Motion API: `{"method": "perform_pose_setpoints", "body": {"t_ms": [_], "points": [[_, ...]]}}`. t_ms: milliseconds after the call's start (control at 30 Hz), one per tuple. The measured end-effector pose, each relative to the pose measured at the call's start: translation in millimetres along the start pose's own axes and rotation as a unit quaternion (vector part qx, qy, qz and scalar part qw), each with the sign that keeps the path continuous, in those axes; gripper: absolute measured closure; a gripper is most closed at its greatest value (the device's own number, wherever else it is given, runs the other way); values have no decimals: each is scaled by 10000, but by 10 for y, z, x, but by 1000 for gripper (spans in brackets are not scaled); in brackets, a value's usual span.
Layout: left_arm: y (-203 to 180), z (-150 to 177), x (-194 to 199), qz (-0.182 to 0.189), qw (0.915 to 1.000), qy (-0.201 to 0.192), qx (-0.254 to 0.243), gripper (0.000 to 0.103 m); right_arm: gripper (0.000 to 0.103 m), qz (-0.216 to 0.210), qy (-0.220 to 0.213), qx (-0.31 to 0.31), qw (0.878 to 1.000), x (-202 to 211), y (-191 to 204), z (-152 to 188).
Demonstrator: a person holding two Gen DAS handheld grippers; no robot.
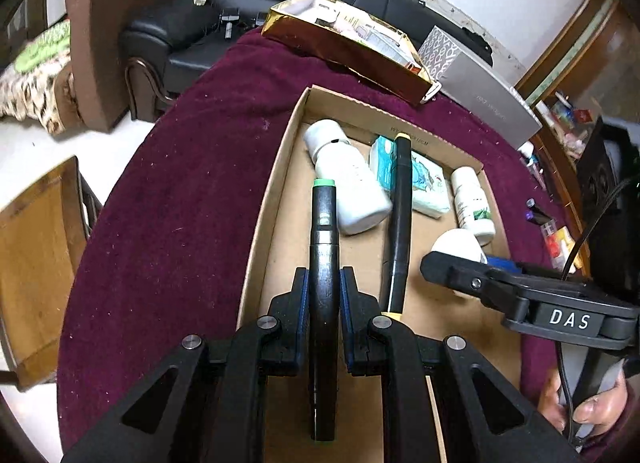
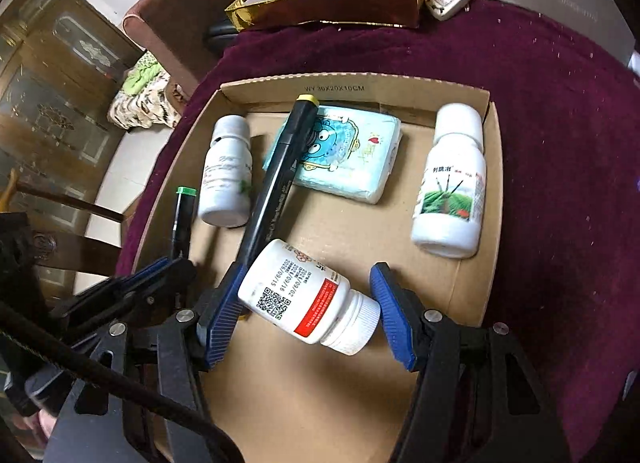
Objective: Organize objects
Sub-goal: 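Place the marker and red-labelled bottle into the cardboard tray, open both grippers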
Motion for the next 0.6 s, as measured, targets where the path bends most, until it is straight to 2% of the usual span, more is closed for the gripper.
{"method": "perform_pose_setpoints", "body": {"t_ms": [200,400,500,533,600], "points": [[-17,40,43,-235,9995,-183,-106,91,40,297,-74,247,9992,-36,57,-5],[-39,58,200,-234,9990,-383,-86,89,39,799,-168,548,9952,-32,121,38],[-48,100,320,-240,9985,-480,-87,77,35,928,-201,617,9936,11,137,42],[-51,114,346,-262,9984,-500,-88,69,35,937,-216,651,9932,33,140,46],[-70,150,400,-349,9977,-577,-103,68,34,947,-268,707,9926,106,125,78]]}}
Point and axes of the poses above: each gripper's, at about its wrist camera, not at the fingertips, and x roughly against the way its jaws point, y to its left, z to its underside, the point moved 3 cm from there along -x, roughly the way its jaws point, and after that the axes turned 10 degrees about x, right-handed, at the moved point
